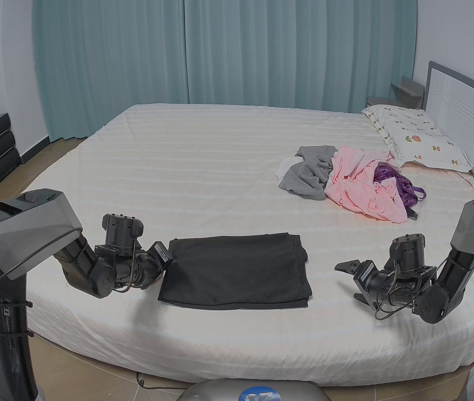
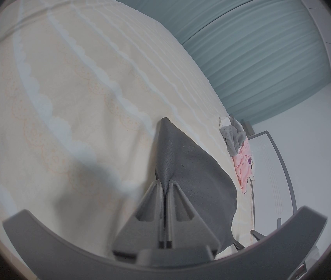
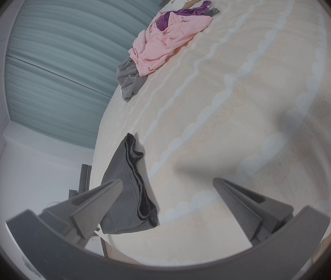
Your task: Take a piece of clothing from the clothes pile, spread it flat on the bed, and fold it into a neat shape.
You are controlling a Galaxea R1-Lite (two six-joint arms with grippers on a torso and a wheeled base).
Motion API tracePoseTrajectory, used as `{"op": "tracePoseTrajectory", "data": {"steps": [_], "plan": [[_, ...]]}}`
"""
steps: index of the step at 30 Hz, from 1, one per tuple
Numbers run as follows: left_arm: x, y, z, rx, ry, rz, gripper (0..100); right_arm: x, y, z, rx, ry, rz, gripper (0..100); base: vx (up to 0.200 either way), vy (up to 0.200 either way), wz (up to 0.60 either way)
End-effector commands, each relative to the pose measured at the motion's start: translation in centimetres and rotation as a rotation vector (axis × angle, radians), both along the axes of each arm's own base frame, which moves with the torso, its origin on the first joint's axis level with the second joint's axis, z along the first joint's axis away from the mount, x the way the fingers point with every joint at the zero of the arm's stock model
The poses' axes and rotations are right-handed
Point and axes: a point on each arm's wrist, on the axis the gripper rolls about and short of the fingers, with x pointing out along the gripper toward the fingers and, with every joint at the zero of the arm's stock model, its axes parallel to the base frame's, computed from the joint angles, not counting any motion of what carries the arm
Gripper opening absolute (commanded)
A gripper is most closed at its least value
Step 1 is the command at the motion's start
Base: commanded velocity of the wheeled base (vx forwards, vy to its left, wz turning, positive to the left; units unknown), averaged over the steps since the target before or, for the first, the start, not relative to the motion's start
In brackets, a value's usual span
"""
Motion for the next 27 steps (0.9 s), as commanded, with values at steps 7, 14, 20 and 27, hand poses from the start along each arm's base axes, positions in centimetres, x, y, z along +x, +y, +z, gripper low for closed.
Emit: {"op": "tracePoseTrajectory", "data": {"steps": [7, 14, 20, 27], "plan": [[-0.3, 0.1, 0.3, -0.005, -0.001, 0.006, 0, -0.1, 0.1, -0.1, 0.004, 0.006, 0.008, 100, 0.0, 0.086, 0.0], [-0.3, 0.6, 0.9, -0.008, -0.011, 0.019, 0, -0.1, 0.2, -0.1, 0.004, 0.006, 0.011, 100, 0.0, 0.2, 0.0], [-0.4, 1.2, 1.5, -0.015, -0.021, 0.032, 0, -0.2, 0.1, -0.1, 0.004, 0.009, 0.011, 100, 0.0, 0.2, 0.0], [-0.3, 1.4, 1.6, -0.019, -0.022, 0.033, 0, -0.2, 0.1, -0.1, 0.006, 0.01, 0.011, 100, 0.0, 0.2, 0.0]]}}
